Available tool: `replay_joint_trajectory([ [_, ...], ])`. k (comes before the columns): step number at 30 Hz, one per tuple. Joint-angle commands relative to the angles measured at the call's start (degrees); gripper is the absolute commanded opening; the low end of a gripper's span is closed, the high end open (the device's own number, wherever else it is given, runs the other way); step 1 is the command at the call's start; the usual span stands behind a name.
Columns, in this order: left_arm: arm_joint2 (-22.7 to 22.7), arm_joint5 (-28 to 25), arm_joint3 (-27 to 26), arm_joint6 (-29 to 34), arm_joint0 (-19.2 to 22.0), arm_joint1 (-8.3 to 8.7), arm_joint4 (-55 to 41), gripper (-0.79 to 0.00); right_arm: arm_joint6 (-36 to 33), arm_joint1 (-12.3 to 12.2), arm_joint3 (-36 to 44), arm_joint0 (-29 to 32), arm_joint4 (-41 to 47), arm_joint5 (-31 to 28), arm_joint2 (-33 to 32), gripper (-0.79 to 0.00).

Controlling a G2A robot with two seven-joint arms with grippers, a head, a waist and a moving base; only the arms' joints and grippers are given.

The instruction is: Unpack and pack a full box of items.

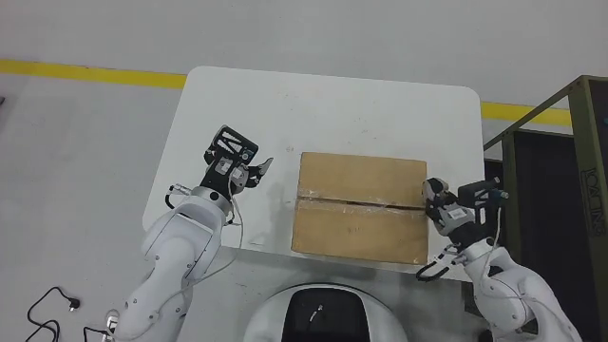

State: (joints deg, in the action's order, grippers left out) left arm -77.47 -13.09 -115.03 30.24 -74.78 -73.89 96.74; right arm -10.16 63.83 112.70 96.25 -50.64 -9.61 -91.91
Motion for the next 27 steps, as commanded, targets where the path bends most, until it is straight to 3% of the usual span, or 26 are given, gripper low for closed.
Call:
replay_joint_trajectory([
  [1,0.2,-0.2,0.2,-1.5,-0.6,-0.04,-1.5,0.000,-0.1,-0.1,2.2,1.1,-0.3,2.0,-2.8,-0.785],
  [7,-0.4,0.5,-1.2,-11.9,-3.5,-0.20,-9.4,0.000,-0.7,0.2,7.9,3.9,-2.3,10.1,-6.8,-0.785],
  [11,-1.7,-1.2,-2.8,-18.0,-5.9,0.16,-8.6,0.000,-0.5,0.5,9.6,5.5,-2.2,12.9,-7.7,-0.785],
  [18,-3.1,-0.6,-4.3,-19.2,-7.3,0.32,-9.2,0.000,0.3,0.9,10.3,6.8,-1.7,15.4,-7.5,-0.785],
  [19,-3.1,-0.6,-4.3,-19.2,-7.3,0.32,-9.2,0.000,0.3,0.9,10.3,6.8,-1.7,15.4,-7.5,-0.215],
  [20,-3.1,-0.6,-4.3,-19.2,-7.3,0.33,-9.2,0.000,0.4,0.9,10.3,6.8,-1.6,15.4,-7.5,-0.784],
  [23,-3.1,-0.6,-4.3,-19.2,-7.3,0.33,-9.2,0.000,0.4,0.9,10.3,6.8,-1.7,15.4,-7.5,-0.736],
  [27,-3.1,-0.6,-4.3,-19.2,-7.3,0.32,-9.2,-0.001,0.3,0.9,10.3,6.7,-1.7,15.4,-7.5,-0.473],
])
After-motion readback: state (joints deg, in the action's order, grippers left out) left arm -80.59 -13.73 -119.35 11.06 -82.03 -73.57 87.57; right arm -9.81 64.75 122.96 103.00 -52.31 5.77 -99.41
